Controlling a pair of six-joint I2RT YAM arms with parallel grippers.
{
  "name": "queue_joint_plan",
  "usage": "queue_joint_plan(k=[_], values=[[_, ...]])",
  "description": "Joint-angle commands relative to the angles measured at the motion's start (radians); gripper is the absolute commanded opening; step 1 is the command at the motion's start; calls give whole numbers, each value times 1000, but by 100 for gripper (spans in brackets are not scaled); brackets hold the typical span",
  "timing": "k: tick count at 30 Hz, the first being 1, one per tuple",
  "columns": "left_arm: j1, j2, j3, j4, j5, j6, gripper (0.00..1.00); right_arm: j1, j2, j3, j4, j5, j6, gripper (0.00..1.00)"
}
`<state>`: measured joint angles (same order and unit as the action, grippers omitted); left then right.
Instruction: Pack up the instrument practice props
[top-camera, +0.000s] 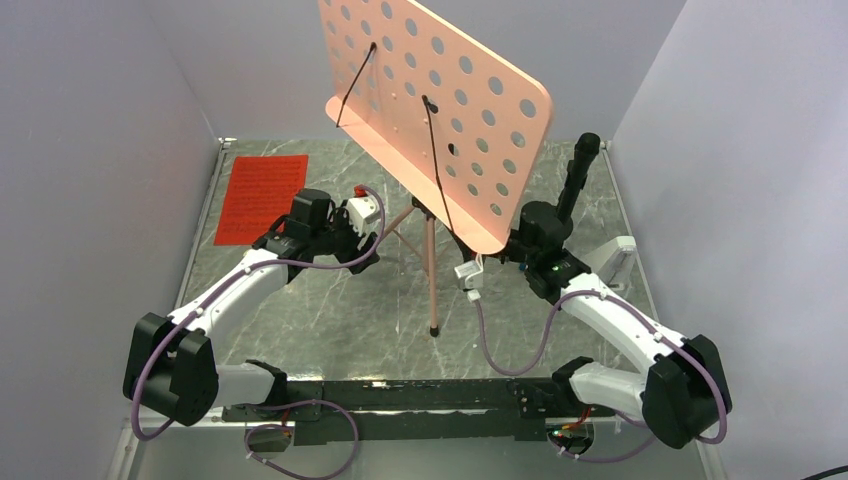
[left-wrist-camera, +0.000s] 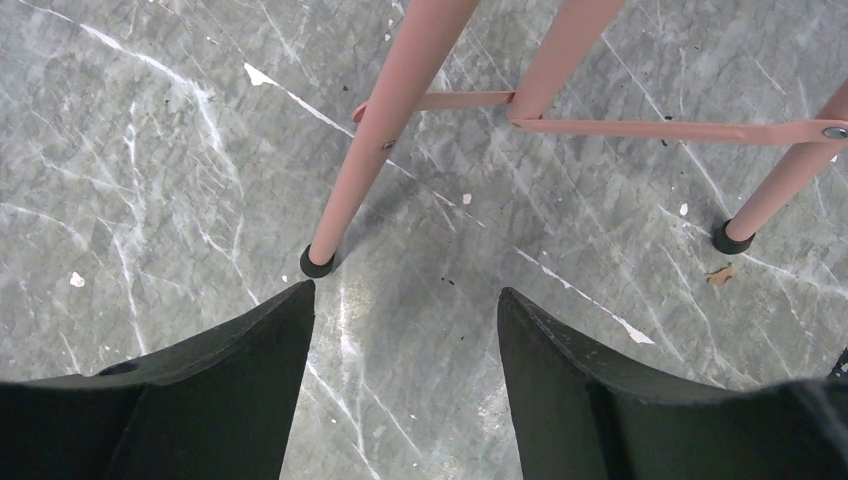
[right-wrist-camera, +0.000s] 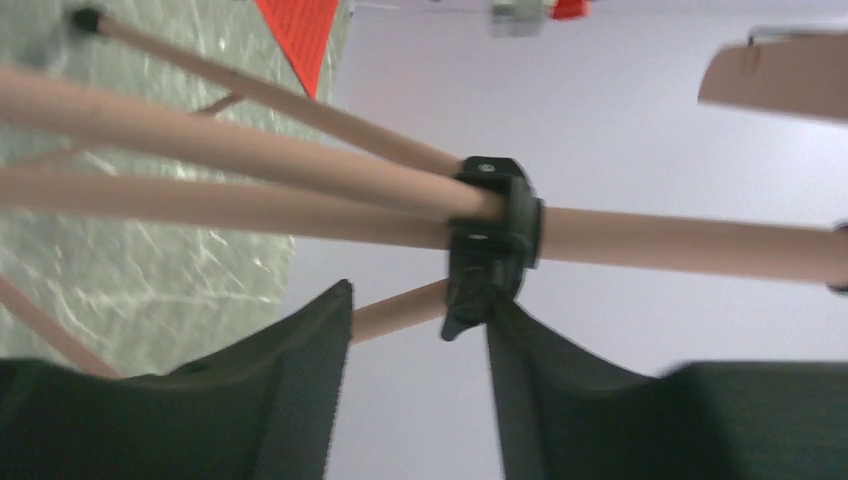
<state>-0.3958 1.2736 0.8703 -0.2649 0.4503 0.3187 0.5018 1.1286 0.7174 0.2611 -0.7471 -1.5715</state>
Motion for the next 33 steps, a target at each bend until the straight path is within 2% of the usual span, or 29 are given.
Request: queue_joint_plan(k=[1, 4, 8, 10, 11, 13, 16, 18, 19, 21, 25, 27, 33], values=[[2, -8, 23, 37, 30, -14, 72, 9, 19, -25, -132, -35, -353, 60], [2, -20, 15, 38, 28, -13, 72, 9, -5, -50, -88, -15, -282, 67], [2, -39, -2, 33, 29, -11, 72, 9, -103, -164, -21, 15, -205, 72], [2, -42, -9, 36, 30, -13, 72, 10, -175, -238, 39, 20, -105, 80], [2, -42, -12, 40, 32, -15, 72, 9, -212, -262, 75, 27, -15, 85], [3, -41, -17, 46, 37, -23, 72, 9, -271, -261, 115, 72, 264, 93], [3, -34, -22, 55, 44, -33, 72, 9, -278, -145, 8, 210, 657, 93], [5, -31, -22, 59, 46, -36, 72, -13, -232, -44, -80, 311, 982, 93], [3, -30, -22, 61, 47, -40, 72, -44, -200, -1, -133, 297, 1113, 93], [3, -26, -18, 61, 48, -42, 72, -99, -148, 43, -184, 175, 1367, 91], [3, -19, -6, 54, 48, -42, 72, -183, -90, -26, -9, 85, 1866, 91], [3, -17, -1, 53, 47, -43, 72, -187, -68, -23, 4, 93, 1954, 93], [3, -19, -2, 53, 44, -42, 72, -195, -7, 93, 52, 47, 2047, 97]])
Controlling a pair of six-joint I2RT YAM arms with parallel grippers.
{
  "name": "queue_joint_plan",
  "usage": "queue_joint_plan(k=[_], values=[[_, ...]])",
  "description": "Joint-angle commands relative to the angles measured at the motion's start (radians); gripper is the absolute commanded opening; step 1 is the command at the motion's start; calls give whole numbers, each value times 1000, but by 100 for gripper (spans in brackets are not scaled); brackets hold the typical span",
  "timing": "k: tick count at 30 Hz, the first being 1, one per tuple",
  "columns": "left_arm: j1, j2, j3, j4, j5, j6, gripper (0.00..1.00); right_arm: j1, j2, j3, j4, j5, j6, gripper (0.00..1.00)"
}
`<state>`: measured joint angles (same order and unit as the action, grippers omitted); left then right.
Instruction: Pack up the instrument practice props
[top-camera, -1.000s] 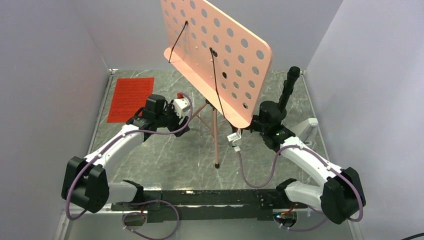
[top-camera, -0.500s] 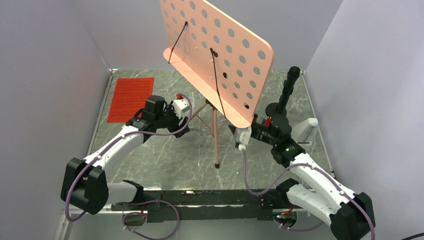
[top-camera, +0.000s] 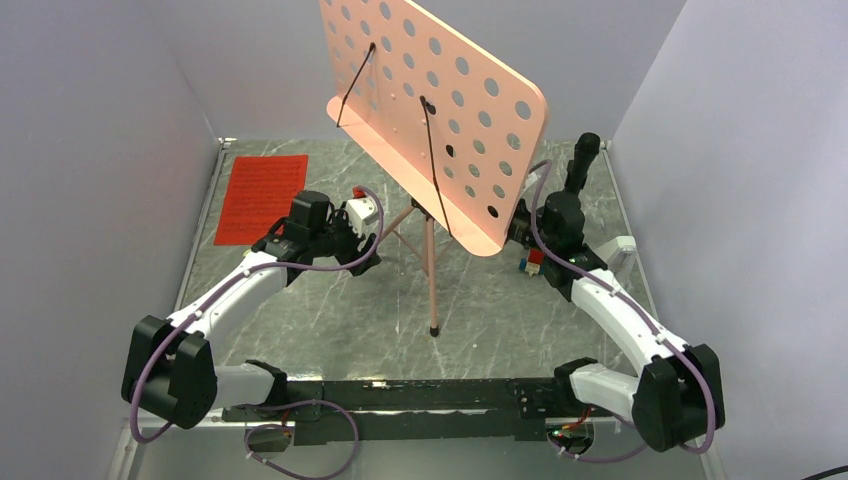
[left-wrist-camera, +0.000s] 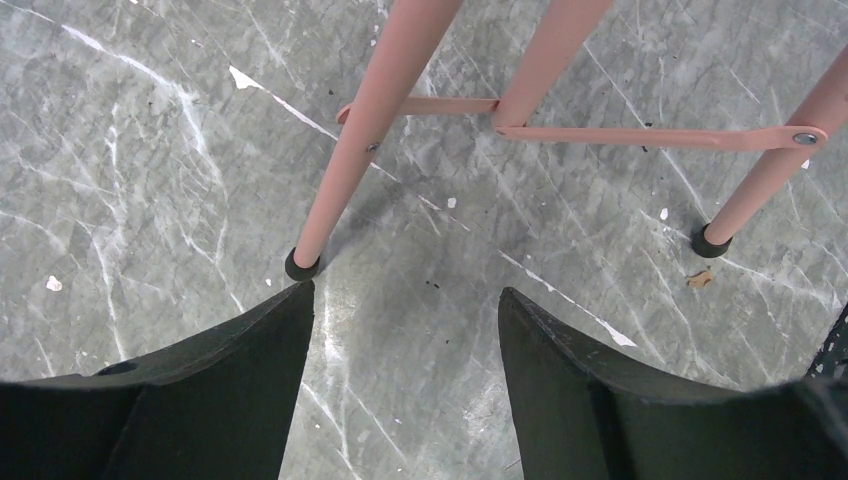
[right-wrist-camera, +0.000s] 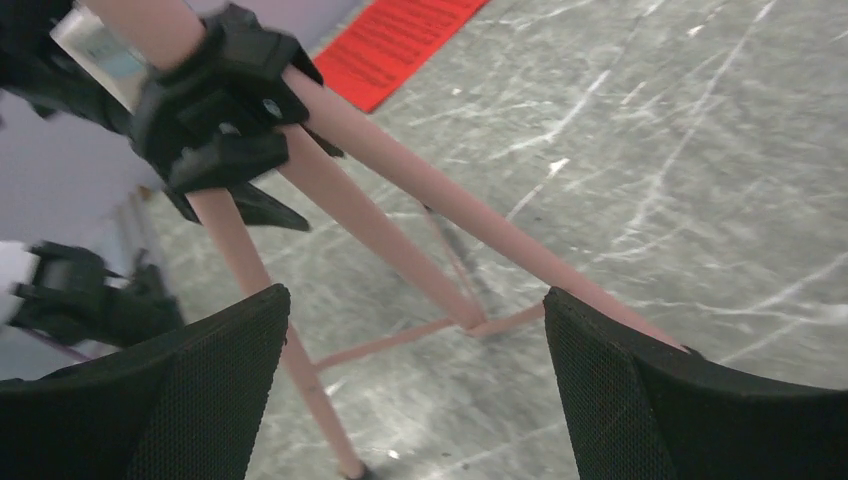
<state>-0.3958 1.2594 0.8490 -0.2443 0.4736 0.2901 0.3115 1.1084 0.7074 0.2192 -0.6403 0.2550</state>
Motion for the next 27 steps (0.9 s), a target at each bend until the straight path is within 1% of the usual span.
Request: queue_joint_plan(k=[1, 6, 10, 13, 18, 21, 24, 27], values=[[3, -4, 18, 32, 19, -11, 73, -4, 22, 119, 108, -73, 234, 97], [3, -3, 22, 38, 13, -6, 72, 3, 48, 172, 127, -149, 222, 97], [3, -3, 21, 41, 18, -9, 73, 7, 53, 179, 131, -160, 220, 97], [2, -3, 16, 44, 20, -14, 73, 17, 59, 185, 119, -147, 197, 97], [2, -3, 13, 49, 21, -16, 73, 37, 77, 182, 84, -117, 119, 93], [3, -5, 12, 50, 20, -16, 73, 41, 88, 172, 61, -68, 105, 91], [3, -8, 6, 54, 19, -16, 73, 44, 93, 157, 55, -55, 74, 90], [3, -11, -1, 58, 21, -19, 73, 45, 89, 143, 8, 15, 47, 89]])
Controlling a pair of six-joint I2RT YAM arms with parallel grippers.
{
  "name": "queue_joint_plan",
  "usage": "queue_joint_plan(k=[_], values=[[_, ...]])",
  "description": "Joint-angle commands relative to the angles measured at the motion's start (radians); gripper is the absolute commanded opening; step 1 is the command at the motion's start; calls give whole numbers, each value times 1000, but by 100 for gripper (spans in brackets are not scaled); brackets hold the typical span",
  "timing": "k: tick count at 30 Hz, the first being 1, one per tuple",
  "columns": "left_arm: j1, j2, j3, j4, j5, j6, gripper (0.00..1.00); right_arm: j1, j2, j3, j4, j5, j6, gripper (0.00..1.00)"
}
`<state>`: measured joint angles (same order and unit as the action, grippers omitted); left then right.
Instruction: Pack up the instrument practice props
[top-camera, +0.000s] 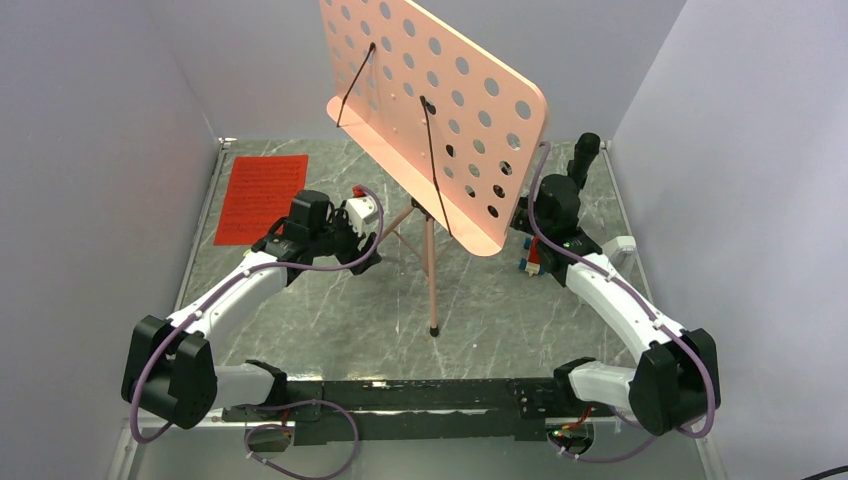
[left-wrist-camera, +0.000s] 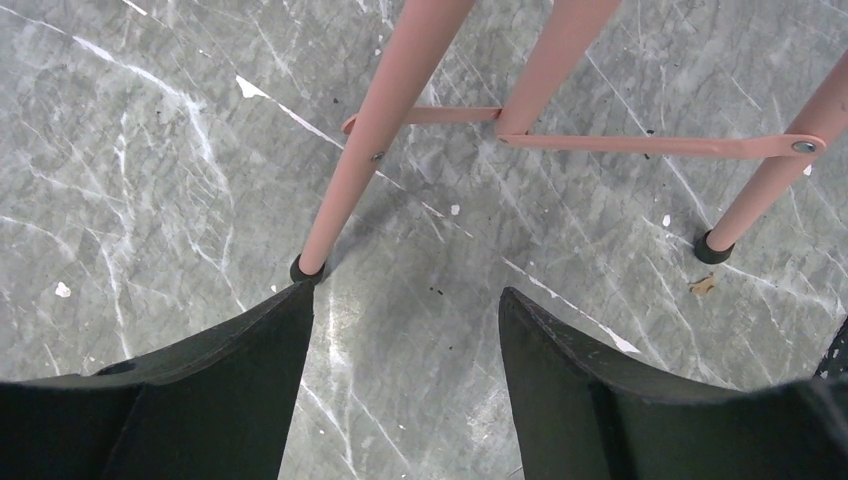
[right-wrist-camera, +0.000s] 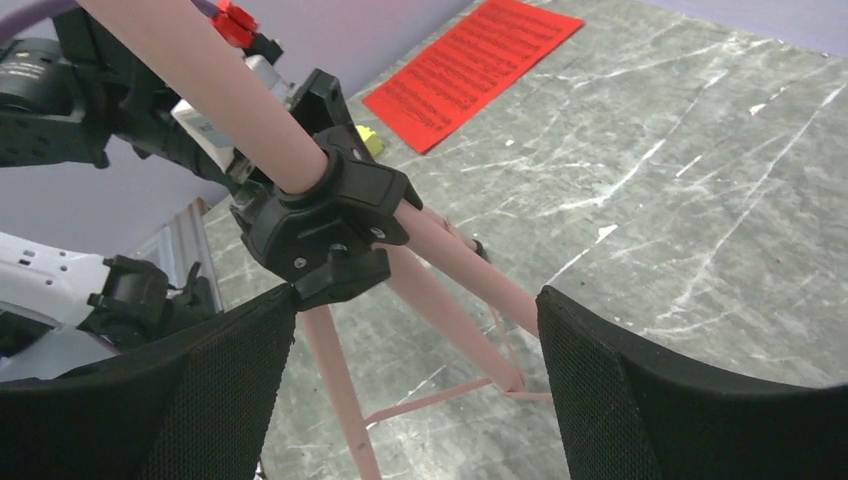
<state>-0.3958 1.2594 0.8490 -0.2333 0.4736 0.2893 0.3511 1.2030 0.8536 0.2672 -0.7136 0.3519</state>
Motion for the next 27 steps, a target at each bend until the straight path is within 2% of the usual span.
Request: queue_joint_plan(k=[1, 8, 11, 13, 16, 19, 22, 27], values=[[4, -11, -3, 50, 22, -20, 73, 6, -9, -12, -53, 124, -51, 89], [9, -12, -9, 54, 24, -24, 73, -63, 3, -50, -107, 280, 20, 89], [11, -12, -8, 57, 26, -29, 73, -86, 1, -56, -106, 284, 8, 89], [12, -12, -8, 59, 28, -30, 73, -94, -16, -67, -59, 205, -8, 90], [11, -14, -5, 60, 25, -30, 73, -100, -55, -70, 73, -37, -94, 88], [11, -8, -4, 62, 27, -30, 73, -100, -76, -45, 107, -184, -149, 85], [11, 6, -2, 65, 32, -34, 72, -97, -80, -31, 140, -234, -158, 83], [6, 34, 26, 66, 41, -35, 72, -72, -74, -4, 210, -199, -113, 84]])
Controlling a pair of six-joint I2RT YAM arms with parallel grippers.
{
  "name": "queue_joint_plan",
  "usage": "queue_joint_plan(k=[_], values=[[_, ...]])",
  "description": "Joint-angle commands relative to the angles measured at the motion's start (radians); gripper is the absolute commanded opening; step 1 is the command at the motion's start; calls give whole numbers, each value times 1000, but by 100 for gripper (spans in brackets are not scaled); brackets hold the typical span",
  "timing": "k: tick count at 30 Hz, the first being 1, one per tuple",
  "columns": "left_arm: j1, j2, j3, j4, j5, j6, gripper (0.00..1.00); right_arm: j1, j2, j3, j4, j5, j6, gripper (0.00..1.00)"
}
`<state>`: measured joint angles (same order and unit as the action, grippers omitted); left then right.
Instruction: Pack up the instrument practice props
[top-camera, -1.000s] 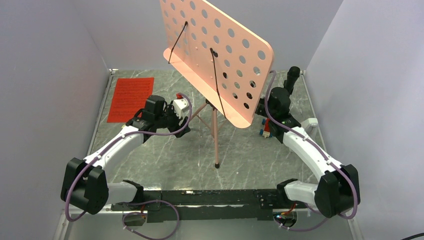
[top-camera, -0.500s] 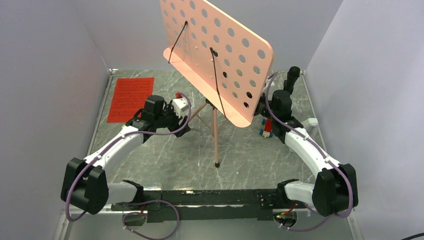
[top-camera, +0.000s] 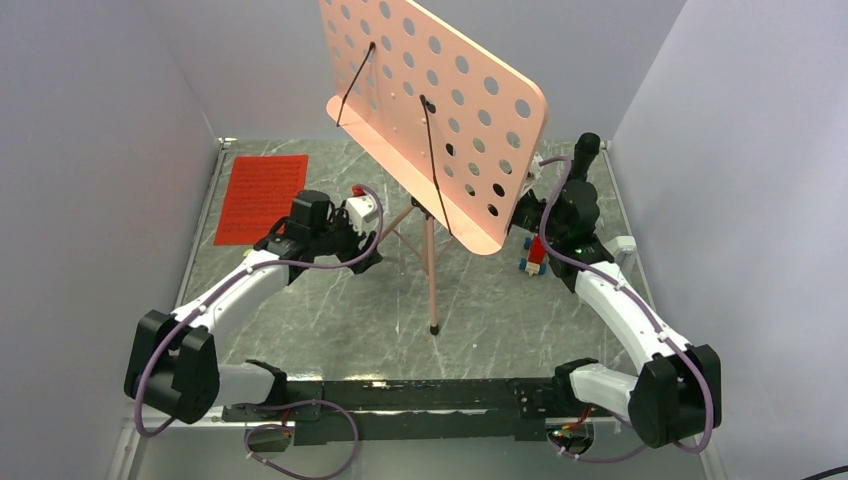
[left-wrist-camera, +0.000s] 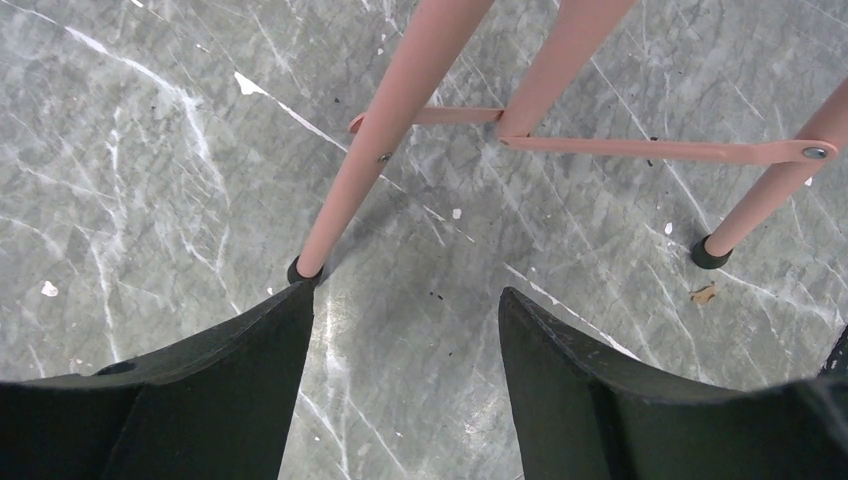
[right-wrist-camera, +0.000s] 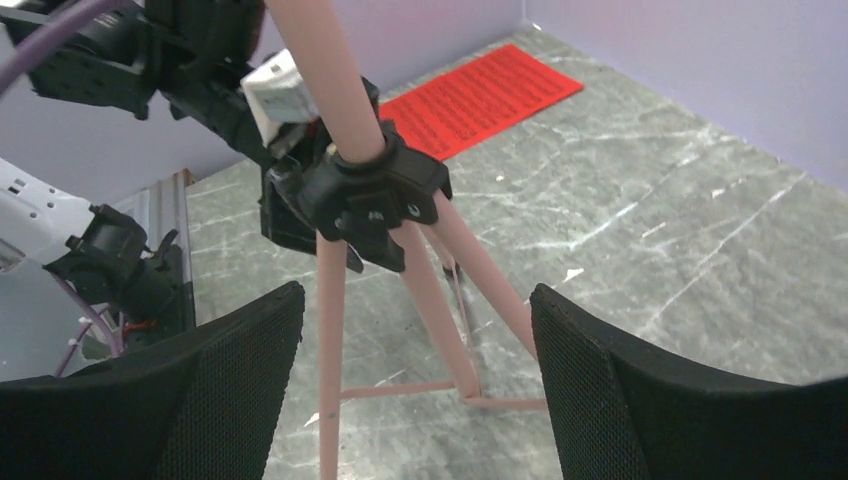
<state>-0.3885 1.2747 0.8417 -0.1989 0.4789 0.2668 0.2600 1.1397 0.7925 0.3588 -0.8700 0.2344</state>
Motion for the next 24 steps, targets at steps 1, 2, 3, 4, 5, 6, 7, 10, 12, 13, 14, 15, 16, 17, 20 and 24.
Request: queue_joint_plan(k=[1, 2, 3, 4, 5, 6, 7, 10, 12, 13, 14, 15, 16, 17, 20, 24], values=[[-5, 25, 41, 34, 34, -14, 72, 28, -5, 70, 128, -40, 16, 84], [-9, 29, 51, 36, 35, -15, 72, 38, 3, 84, 137, -32, 25, 85], [-12, 34, 60, 44, 32, -20, 72, 52, 11, 96, 146, -21, 37, 85], [-14, 42, 69, 53, 32, -24, 72, 60, 20, 110, 155, -12, 49, 86], [-17, 50, 82, 63, 30, -32, 72, 68, 31, 124, 163, -5, 60, 86], [-19, 60, 95, 74, 27, -41, 72, 79, 43, 137, 171, 0, 67, 86], [-21, 69, 108, 84, 23, -51, 72, 88, 54, 150, 176, 6, 70, 87], [-25, 96, 153, 114, 15, -77, 72, 113, 84, 183, 190, 19, 77, 87], [-26, 113, 173, 125, 16, -90, 72, 125, 99, 197, 195, 26, 84, 87], [-26, 119, 182, 127, 17, -93, 72, 132, 104, 202, 195, 28, 83, 87], [-25, 126, 187, 130, 19, -94, 72, 138, 108, 208, 194, 29, 79, 87], [-26, 131, 191, 133, 19, -97, 72, 141, 112, 211, 191, 28, 75, 87], [-26, 134, 193, 136, 20, -99, 72, 144, 115, 213, 187, 28, 70, 88], [-26, 137, 197, 137, 23, -100, 72, 145, 115, 213, 182, 30, 61, 88], [-26, 142, 198, 146, 27, -109, 72, 145, 112, 202, 147, 58, 6, 87], [-25, 150, 197, 151, 41, -115, 71, 144, 110, 194, 134, 70, -5, 84]])
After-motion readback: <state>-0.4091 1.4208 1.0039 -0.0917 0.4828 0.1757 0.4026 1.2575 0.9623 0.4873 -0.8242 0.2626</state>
